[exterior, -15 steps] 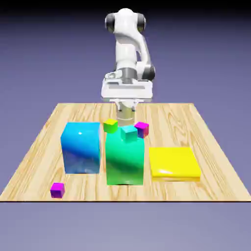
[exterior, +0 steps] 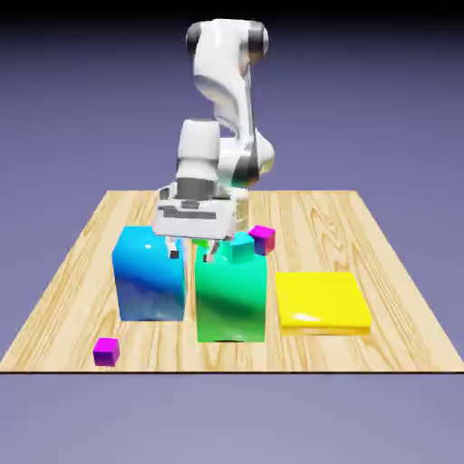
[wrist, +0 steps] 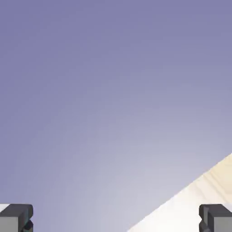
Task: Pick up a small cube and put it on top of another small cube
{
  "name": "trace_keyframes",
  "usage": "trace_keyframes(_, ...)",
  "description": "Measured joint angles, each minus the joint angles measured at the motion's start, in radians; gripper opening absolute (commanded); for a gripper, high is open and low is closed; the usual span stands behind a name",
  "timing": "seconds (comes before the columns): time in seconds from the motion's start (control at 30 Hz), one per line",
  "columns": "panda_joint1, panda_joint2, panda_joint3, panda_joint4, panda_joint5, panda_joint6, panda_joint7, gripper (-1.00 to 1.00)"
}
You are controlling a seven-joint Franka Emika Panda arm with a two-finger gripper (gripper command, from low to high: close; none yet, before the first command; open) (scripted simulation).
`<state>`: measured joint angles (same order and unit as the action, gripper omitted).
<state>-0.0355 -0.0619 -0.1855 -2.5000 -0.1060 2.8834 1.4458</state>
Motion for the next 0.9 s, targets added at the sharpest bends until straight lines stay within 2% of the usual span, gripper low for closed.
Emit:
trace_keyframes(0.6, -0.040, 0.564, -0.206, 0.344, -0.118, -0.170, 0.783, 0.00)
trace_keyframes(0.67, -0.040, 0.566, -0.207, 0.346, -0.118, -0.171, 0.786, 0.00)
trace_keyframes(0.8, -0.091, 0.711, -0.174, 0.398, -0.097, -0.076, 0.781, 0.00)
trace_keyframes(0.83, -0.102, 0.742, -0.167, 0.409, -0.092, -0.055, 0.780, -1.00)
trace_keyframes(0.9, -0.102, 0.742, -0.167, 0.409, -0.092, -0.055, 0.780, -1.00)
